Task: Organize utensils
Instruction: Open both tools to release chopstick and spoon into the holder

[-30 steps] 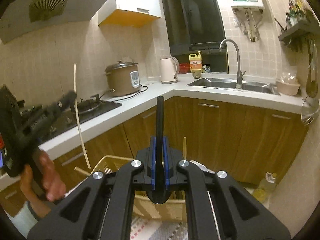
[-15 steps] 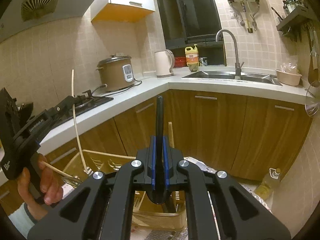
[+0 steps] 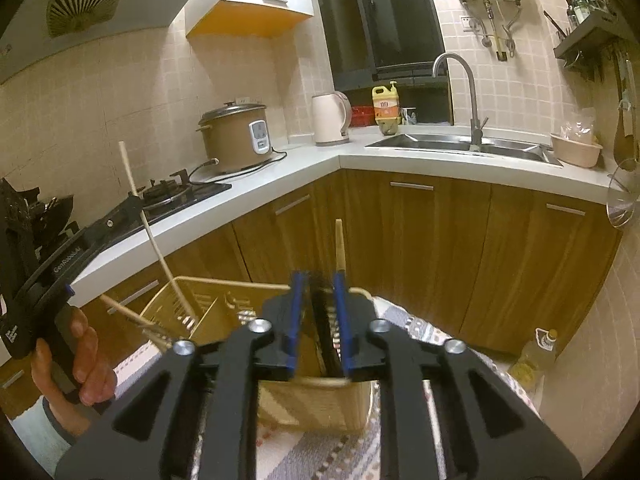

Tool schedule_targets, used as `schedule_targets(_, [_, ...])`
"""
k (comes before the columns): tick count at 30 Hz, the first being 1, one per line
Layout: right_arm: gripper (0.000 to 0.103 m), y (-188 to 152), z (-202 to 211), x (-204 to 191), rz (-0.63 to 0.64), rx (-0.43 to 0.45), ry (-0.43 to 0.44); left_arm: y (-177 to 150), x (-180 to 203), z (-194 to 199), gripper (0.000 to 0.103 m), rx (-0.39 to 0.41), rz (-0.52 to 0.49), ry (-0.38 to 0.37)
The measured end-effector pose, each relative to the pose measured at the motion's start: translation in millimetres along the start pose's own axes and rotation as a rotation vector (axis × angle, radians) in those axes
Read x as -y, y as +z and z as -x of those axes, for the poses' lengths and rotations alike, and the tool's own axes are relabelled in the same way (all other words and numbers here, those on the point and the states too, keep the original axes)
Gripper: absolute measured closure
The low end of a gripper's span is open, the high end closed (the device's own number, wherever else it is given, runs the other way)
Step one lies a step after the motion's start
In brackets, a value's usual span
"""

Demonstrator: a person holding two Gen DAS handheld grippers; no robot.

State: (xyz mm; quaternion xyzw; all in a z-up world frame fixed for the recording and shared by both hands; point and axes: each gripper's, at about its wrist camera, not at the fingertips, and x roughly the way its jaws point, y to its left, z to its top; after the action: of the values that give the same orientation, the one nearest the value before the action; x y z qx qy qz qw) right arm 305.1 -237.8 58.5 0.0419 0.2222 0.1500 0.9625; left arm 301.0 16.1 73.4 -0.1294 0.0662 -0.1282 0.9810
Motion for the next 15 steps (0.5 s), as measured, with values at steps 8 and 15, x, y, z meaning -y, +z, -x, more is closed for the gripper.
schedule_targets(8, [0.075, -3, 52, -11, -0.006, -0.029, -0.005, 17, 1, 39, 0.085, -0.049, -0.009, -0.028])
schedule_targets(15, [0.069, -22, 93, -33, 0.01, -0.066, -0.005, 27, 0, 10, 0.082, -0.261, 0.003, -0.131])
